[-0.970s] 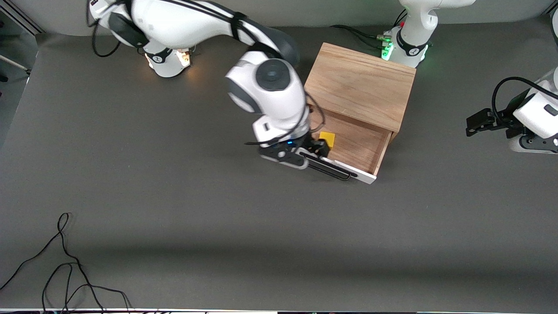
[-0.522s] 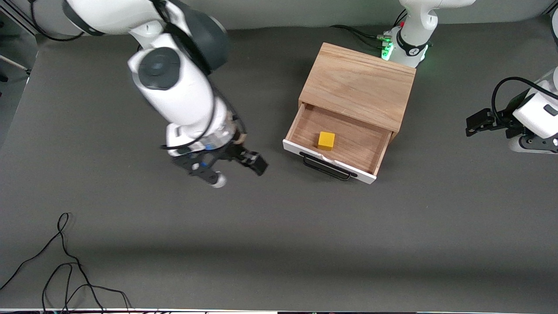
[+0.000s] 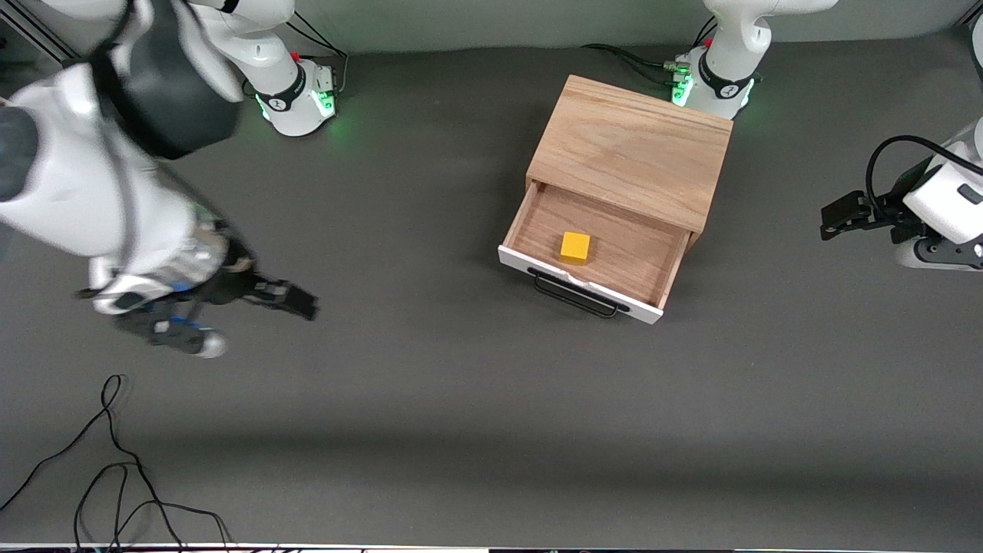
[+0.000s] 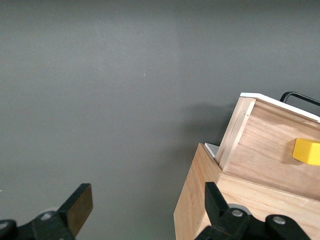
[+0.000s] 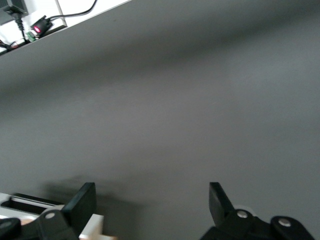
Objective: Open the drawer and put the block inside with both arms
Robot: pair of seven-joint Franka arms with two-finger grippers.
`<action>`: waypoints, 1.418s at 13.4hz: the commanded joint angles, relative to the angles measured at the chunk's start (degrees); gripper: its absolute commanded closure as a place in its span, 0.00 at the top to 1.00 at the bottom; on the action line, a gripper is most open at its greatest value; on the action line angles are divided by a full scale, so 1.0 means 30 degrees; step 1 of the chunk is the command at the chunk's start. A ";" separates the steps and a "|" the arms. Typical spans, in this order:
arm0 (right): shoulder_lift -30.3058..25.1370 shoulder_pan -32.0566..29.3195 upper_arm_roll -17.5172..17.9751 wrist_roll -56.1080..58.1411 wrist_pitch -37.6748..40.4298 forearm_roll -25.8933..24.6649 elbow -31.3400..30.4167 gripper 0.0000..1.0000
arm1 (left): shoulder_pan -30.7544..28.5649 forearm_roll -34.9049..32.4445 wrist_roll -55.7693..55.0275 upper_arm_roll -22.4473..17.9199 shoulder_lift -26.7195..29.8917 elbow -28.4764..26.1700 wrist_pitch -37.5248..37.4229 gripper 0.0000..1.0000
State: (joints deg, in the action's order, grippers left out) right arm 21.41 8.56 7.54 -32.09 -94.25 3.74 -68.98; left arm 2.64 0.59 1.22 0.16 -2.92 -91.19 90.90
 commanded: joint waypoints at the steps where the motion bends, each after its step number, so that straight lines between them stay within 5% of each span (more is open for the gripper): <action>1: -0.2827 0.0048 -0.1982 0.3539 -0.0400 0.0806 -0.3720 1.00 | 0.0087 -0.0226 -0.0261 0.0007 0.0417 -0.0393 -0.0037 1.00; 5: -0.4497 0.0048 -0.4208 0.8021 -0.1946 0.0630 -0.6733 1.00 | 0.0087 -0.0226 -0.0261 0.0007 0.0416 -0.0393 -0.0037 1.00; 8: -0.6666 0.0048 -0.4272 0.8789 -0.4909 -0.0071 -1.0986 1.00 | 0.0087 -0.0226 -0.0261 0.0036 0.0416 -0.0394 -0.0037 1.00; 19: -0.6348 0.0165 -0.4242 0.8791 -0.0987 -0.0865 -0.8443 1.00 | 0.0087 -0.0226 -0.0232 0.0036 0.0445 -0.0393 -0.0037 1.00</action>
State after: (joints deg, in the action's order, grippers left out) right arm 2.14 8.62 -4.80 -6.87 -98.67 2.01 -95.78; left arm 2.64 0.59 1.22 0.17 -2.92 -91.21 90.90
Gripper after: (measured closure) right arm 0.000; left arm 0.000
